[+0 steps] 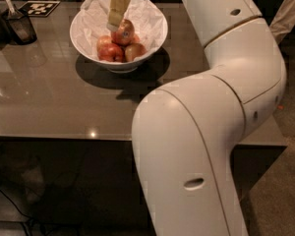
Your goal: Pick apple from white bowl
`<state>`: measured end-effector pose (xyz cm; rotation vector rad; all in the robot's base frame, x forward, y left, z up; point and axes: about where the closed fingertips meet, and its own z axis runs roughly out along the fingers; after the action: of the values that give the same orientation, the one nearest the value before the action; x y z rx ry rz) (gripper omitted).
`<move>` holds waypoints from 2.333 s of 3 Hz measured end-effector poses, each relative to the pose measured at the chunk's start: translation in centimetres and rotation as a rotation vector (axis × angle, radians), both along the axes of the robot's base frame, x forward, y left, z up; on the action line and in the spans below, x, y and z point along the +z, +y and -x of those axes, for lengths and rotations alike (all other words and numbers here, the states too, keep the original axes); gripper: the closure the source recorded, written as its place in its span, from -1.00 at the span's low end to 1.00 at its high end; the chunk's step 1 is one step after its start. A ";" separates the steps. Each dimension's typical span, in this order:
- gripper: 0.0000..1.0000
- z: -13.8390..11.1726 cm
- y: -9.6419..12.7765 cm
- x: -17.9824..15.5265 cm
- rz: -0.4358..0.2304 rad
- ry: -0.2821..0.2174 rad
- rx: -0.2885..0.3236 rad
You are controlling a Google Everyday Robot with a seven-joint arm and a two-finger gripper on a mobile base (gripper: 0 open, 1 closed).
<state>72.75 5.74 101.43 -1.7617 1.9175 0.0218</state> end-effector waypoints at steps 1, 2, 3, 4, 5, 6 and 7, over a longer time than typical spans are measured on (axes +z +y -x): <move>-1.00 -1.7 -1.4 -1.6 0.008 0.017 -0.050; -1.00 -2.8 -2.1 -3.3 0.006 0.039 -0.082; -1.00 -3.6 -1.8 -5.2 0.005 0.069 -0.091; -1.00 -4.1 -1.5 -7.1 0.004 0.100 -0.097; -1.00 -4.4 -1.3 -8.6 0.000 0.128 -0.098; -1.00 -4.5 -1.2 -9.6 -0.011 0.148 -0.098; -0.67 -5.3 -0.6 -9.6 -0.029 0.126 -0.100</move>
Offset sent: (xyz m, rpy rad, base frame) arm 0.0627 -0.0508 -0.0175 -0.0547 0.1416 -0.1161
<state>78.07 5.14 91.80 -1.6791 2.0822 0.1266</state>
